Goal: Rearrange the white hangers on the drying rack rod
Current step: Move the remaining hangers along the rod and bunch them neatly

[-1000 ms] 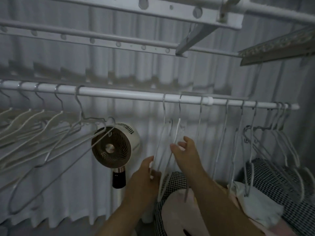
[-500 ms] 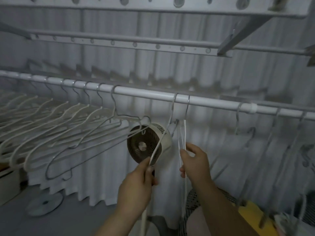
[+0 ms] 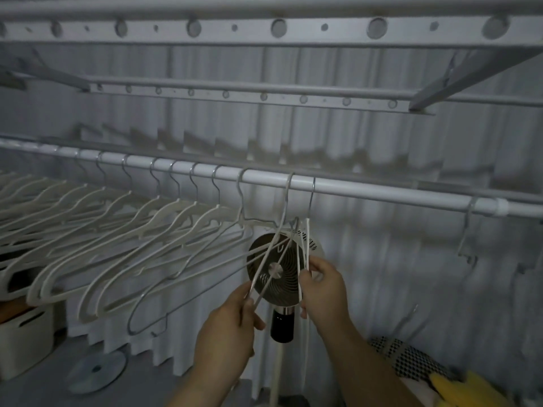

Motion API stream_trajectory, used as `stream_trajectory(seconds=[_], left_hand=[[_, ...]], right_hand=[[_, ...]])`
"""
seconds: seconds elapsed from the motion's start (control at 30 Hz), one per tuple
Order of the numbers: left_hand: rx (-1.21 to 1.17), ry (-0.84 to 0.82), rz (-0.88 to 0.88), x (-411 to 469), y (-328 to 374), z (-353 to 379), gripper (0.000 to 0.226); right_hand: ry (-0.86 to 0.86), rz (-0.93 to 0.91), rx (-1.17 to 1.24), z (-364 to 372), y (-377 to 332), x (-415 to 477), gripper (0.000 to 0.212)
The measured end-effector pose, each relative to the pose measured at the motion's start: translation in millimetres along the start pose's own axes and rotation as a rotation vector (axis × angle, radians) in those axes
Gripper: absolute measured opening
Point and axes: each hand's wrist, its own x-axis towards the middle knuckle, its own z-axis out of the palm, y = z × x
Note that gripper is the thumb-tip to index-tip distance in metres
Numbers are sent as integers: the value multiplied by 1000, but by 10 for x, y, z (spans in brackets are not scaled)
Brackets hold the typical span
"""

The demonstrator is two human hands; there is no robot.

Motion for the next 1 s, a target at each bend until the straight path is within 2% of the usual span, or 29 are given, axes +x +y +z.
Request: stream_trajectory(seconds=[0.33, 0.53, 0.67, 1.0], left_hand=[[-50, -30, -46, 236, -192, -284, 34], [48, -91, 8, 284, -164, -324, 36], [135, -117, 39, 317, -122, -266, 37], [52, -130, 58, 266, -133, -213, 31]], right_hand=[[51, -77, -100, 312, -91, -16, 22], [70, -77, -49, 405, -122, -54, 17], [83, -68, -77, 386, -113, -66, 21], [163, -66, -94, 131, -43, -82, 19]])
